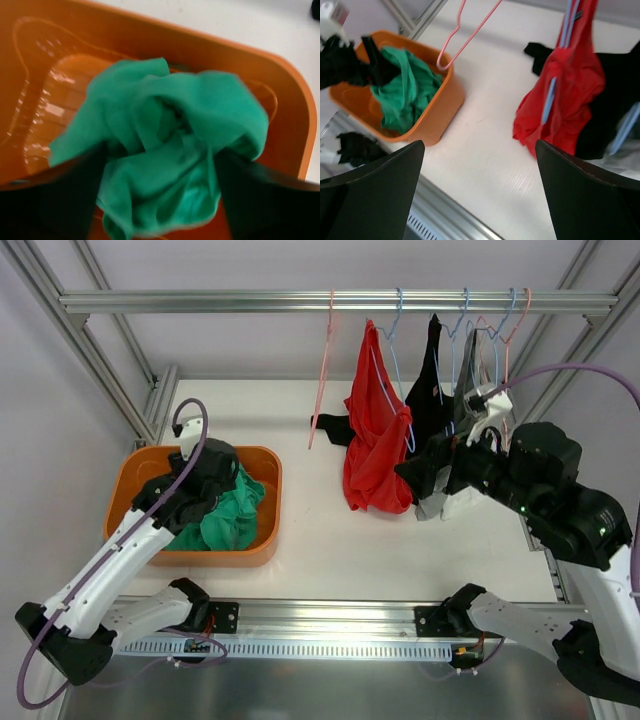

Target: Remove the tank top from the hanger

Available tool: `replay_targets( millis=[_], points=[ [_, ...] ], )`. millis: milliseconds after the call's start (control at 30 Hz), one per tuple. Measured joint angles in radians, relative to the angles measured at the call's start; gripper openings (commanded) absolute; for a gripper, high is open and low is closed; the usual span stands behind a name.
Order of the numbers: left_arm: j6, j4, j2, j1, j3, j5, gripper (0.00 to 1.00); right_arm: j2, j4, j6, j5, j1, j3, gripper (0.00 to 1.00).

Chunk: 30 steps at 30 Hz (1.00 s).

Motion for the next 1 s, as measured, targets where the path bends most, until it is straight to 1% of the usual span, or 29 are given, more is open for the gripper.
replay_targets(
  millis=[100,133,233,333,367,400,467,500,533,567,600,633,700,733,767,800,833,1000],
  points=[
    [-0.043,0.002,-0.024,0.014,-0.052,0.09,0.99,0.086,-0.005,-0.048,0.11,-0.002,0.09,0.96],
    [-0.048,0.004,-0.053,0.014,-0.065,0.119,0.99,0.118,-0.01,-0.068,0.139,-0.006,0.122,0.91],
    [-0.054,-0.002,-0.172,0.015,-0.08,0.209,0.99,0.237,-0.043,-0.125,0.188,-0.043,0.251,0.83],
    [-0.032,0.005,-0.291,0.015,-0.076,0.331,0.99,0.386,-0.051,-0.171,0.202,-0.097,0.384,0.8],
    [-0.021,0.005,-0.319,0.016,-0.072,0.381,0.99,0.434,-0.064,-0.18,0.2,-0.114,0.424,0.77],
    [-0.013,0.005,-0.333,0.016,-0.068,0.42,0.99,0.499,-0.075,-0.192,0.193,-0.138,0.485,0.77],
    [0.019,0.011,-0.352,0.015,-0.068,0.51,0.99,0.605,-0.093,-0.206,0.171,-0.174,0.578,0.71],
    [0.026,0.012,-0.356,0.015,-0.071,0.541,0.99,0.653,-0.095,-0.211,0.163,-0.186,0.613,0.67],
    [0.035,0.015,-0.365,0.015,-0.081,0.572,0.99,0.692,-0.099,-0.216,0.158,-0.196,0.636,0.58],
    [0.043,0.014,-0.378,0.015,-0.092,0.594,0.99,0.726,-0.109,-0.222,0.153,-0.202,0.655,0.53],
    [0.05,0.011,-0.394,0.015,-0.105,0.616,0.99,0.754,-0.116,-0.228,0.149,-0.204,0.669,0.39],
    [0.056,0.008,-0.412,0.015,-0.117,0.636,0.99,0.777,-0.122,-0.237,0.147,-0.204,0.679,0.31],
    [0.07,-0.001,-0.449,0.015,-0.127,0.66,0.99,0.807,-0.124,-0.239,0.145,-0.204,0.689,0.23],
    [0.075,-0.001,-0.463,0.015,-0.128,0.673,0.99,0.818,-0.124,-0.24,0.146,-0.204,0.691,0.16],
    [0.078,-0.001,-0.476,0.015,-0.128,0.688,0.99,0.824,-0.124,-0.242,0.146,-0.203,0.692,0.12],
    [0.081,0.0,-0.484,0.015,-0.128,0.7,0.99,0.826,-0.124,-0.238,0.146,-0.203,0.692,0.05],
    [0.083,0.0,-0.489,0.015,-0.128,0.71,0.99,0.826,-0.124,-0.237,0.146,-0.203,0.692,0.01],
    [0.09,0.0,-0.478,0.015,-0.128,0.739,0.99,0.822,-0.114,-0.193,0.15,-0.204,0.695,0.0]
  ],
)
